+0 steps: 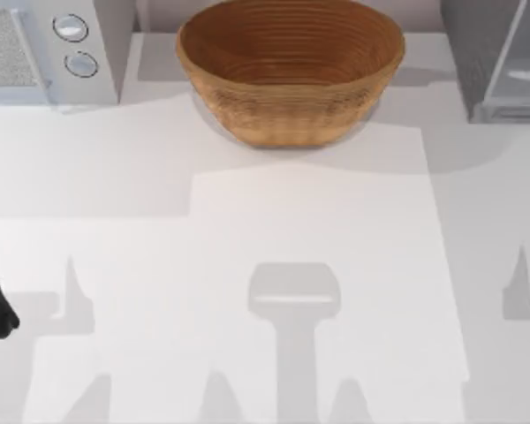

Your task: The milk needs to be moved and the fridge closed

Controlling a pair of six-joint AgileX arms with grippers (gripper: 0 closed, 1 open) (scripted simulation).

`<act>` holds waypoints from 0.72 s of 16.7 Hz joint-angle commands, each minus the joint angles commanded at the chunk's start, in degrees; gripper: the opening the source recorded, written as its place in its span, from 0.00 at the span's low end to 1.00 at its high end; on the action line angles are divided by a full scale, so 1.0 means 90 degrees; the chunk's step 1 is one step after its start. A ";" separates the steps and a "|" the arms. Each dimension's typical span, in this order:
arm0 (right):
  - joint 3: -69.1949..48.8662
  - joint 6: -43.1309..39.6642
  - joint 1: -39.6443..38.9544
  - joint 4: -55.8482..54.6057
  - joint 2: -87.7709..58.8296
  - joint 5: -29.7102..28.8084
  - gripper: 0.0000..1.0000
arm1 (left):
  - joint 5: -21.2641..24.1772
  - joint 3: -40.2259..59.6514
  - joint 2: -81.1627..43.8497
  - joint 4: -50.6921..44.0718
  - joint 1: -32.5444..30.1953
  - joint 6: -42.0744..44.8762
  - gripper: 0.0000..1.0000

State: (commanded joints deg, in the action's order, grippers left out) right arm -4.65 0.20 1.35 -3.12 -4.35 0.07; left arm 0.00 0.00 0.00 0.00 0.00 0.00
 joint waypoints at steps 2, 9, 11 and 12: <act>0.0384 -0.0017 -0.0109 0.0255 0.0363 -0.0007 1.00 | 0.0000 0.0000 0.0000 0.0000 0.0000 0.0000 1.00; 0.0500 -0.0019 -0.0127 0.0345 0.0465 -0.0007 1.00 | 0.0000 0.0000 0.0000 0.0000 0.0000 0.0000 1.00; 0.0320 -0.0029 -0.0134 0.0553 0.0650 -0.0002 1.00 | 0.0000 0.0000 0.0000 0.0000 0.0000 0.0000 1.00; 0.0156 -0.0040 -0.0137 0.0754 0.0830 -0.0001 1.00 | 0.0000 0.0000 0.0000 0.0000 0.0000 0.0000 1.00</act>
State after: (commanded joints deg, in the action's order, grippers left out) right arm -3.25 -0.16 0.11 3.66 3.12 0.07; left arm 0.00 0.00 0.00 0.00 0.00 0.00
